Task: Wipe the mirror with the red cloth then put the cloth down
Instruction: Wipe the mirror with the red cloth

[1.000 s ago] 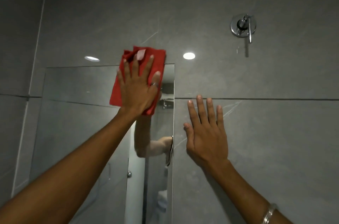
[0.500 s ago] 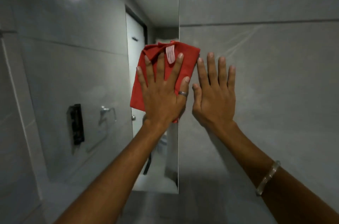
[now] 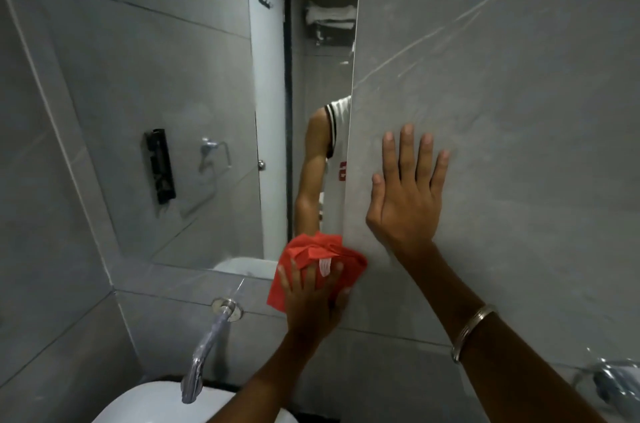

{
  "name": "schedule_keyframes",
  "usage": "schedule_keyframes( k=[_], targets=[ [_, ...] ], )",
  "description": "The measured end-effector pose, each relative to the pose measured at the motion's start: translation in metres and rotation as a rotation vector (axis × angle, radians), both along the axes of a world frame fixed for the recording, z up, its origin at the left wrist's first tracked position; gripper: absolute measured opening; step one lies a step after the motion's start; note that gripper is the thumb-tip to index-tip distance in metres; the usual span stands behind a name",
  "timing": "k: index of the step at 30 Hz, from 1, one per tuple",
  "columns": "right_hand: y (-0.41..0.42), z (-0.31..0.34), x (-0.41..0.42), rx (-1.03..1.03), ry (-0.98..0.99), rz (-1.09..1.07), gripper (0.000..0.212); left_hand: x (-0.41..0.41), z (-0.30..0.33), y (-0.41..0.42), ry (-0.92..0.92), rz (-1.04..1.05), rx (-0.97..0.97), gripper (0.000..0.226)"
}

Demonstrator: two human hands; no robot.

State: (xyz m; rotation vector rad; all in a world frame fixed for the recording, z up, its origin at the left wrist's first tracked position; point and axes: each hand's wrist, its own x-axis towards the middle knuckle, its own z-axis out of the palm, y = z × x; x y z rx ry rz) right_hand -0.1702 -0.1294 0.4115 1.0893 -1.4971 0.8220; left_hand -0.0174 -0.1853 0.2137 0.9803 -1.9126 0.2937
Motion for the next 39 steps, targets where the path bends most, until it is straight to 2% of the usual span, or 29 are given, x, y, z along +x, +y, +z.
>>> schedule_keyframes(
  k=[3, 6, 9, 13, 16, 18, 22, 25, 28, 39],
  targets=[
    [0.004, 0.000, 0.000, 0.041, -0.012, 0.012, 0.064, -0.001, 0.018, 0.002, 0.027, -0.029, 0.022, 0.051],
    [0.010, 0.003, 0.003, 0.098, -0.048, 0.080, 0.067, -0.006, 0.081, -0.008, 0.063, -0.039, -0.097, 0.061],
    [0.017, 0.029, 0.010, 0.116, -0.019, 0.169, 0.069, -0.017, 0.192, -0.019, 0.175, -0.026, -0.204, 0.070],
    [0.012, 0.118, 0.021, 0.011, 0.030, 0.229, 0.067, -0.026, 0.353, -0.026, 0.290, -0.027, -0.305, 0.072],
    [0.003, 0.189, 0.028, -0.038, 0.005, 0.226, 0.066, -0.024, 0.450, -0.027, 0.278, -0.040, -0.351, 0.073],
    [-0.005, 0.218, 0.032, -0.018, -0.054, 0.206, 0.065, -0.017, 0.491, -0.028, 0.236, -0.044, -0.362, 0.071],
    [-0.021, 0.218, 0.024, -0.005, -0.006, 0.051, 0.068, 0.007, 0.507, -0.044, 0.059, -0.083, -0.474, 0.068],
    [-0.026, 0.205, 0.019, -0.017, 0.060, 0.022, 0.068, 0.041, 0.506, -0.069, -0.116, -0.068, -0.577, 0.068],
    [-0.027, 0.202, 0.021, -0.005, 0.083, 0.009, 0.068, 0.071, 0.508, -0.090, -0.188, -0.044, -0.601, 0.067],
    [-0.029, 0.190, 0.020, -0.011, 0.102, 0.005, 0.069, 0.194, 0.505, -0.162, 0.084, 0.013, -0.447, 0.062]
  ],
)
